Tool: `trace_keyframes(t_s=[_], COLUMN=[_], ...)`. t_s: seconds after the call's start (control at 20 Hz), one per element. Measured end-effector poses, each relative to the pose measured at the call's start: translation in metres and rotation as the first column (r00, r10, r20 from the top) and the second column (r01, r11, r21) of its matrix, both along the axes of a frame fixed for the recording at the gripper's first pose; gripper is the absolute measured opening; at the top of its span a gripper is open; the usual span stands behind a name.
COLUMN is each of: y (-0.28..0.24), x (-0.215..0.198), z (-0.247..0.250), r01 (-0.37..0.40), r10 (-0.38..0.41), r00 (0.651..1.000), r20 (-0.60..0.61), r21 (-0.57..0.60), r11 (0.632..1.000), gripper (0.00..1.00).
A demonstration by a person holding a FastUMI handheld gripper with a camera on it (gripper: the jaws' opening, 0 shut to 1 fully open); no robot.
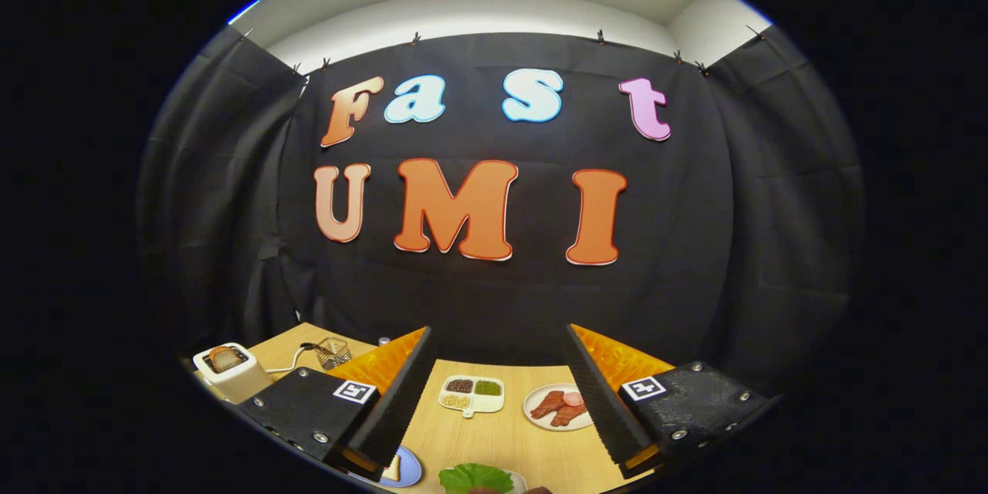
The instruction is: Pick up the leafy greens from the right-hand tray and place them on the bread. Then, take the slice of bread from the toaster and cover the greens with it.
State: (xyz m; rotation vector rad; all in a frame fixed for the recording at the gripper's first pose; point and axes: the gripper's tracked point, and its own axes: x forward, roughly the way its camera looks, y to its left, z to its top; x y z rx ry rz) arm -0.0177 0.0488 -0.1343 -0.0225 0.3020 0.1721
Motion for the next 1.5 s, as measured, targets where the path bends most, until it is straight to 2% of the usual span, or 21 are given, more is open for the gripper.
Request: trace_keyframes(t_s=[0.15, 0.4, 0.7, 0.8, 1.2, 1.5], y=[0.016, 0.021, 0.018, 0.01, -0.006, -0.011], x=[-0.011, -0.033, -0.07, -0.081, -0.108, -0.125], z=[-0.049, -0.131, -0.218, -0.239, -0.309, -0.347], r01=[-0.041, -0.062, -0.103, -0.118, -0.163, -0.161], r10=[0.05, 0.078, 0.072, 0.055, -0.001, -0.042], r00=[0.986, 0.918, 0.775, 0.716, 0.536, 0.412], r20=[-0.161, -0.388, -0.628, -0.696, -0.844, -0.91], r21=[0.06, 0.053, -0.014, -0.043, -0.104, -0.118], r11=[0.997, 0.997, 0.995, 0.992, 0.981, 0.98], gripper=[1.0, 1.0, 1.0, 0.99, 0.99, 0.99])
